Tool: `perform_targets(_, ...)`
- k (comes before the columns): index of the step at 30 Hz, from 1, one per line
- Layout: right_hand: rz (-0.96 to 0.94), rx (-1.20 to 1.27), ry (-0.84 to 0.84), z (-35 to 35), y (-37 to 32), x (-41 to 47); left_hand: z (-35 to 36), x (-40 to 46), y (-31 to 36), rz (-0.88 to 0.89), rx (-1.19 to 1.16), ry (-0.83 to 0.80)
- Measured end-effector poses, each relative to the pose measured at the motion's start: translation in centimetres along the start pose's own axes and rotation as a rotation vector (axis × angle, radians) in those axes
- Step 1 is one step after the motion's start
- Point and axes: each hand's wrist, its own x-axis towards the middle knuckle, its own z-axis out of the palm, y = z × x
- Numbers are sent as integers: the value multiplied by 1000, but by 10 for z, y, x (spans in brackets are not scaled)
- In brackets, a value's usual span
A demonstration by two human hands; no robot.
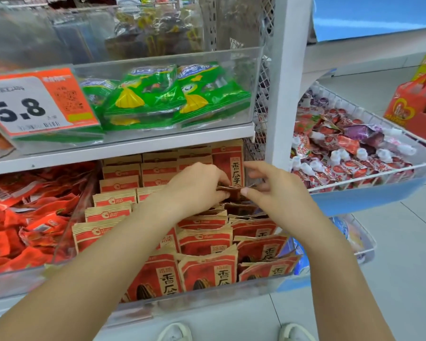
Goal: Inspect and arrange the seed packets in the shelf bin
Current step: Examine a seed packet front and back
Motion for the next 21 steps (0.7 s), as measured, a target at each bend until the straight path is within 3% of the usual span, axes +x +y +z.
perform_targets(4,14,66,2,-10,5,-14,9,28,-10,-31,23,-74)
perform_targets(9,27,65,-14,-17,10,-26,19,51,-14,-171,-13,51)
perform_targets(13,23,38,-30,-26,14,-29,14,61,-7,-228,119,140)
perform_targets(18,21,-15,-87,-32,18,-29,11,65,-11,-387,-241,-22)
perform_targets(21,20,-64,-110,-32,19,-31,9,47,-14,-287,-395,12)
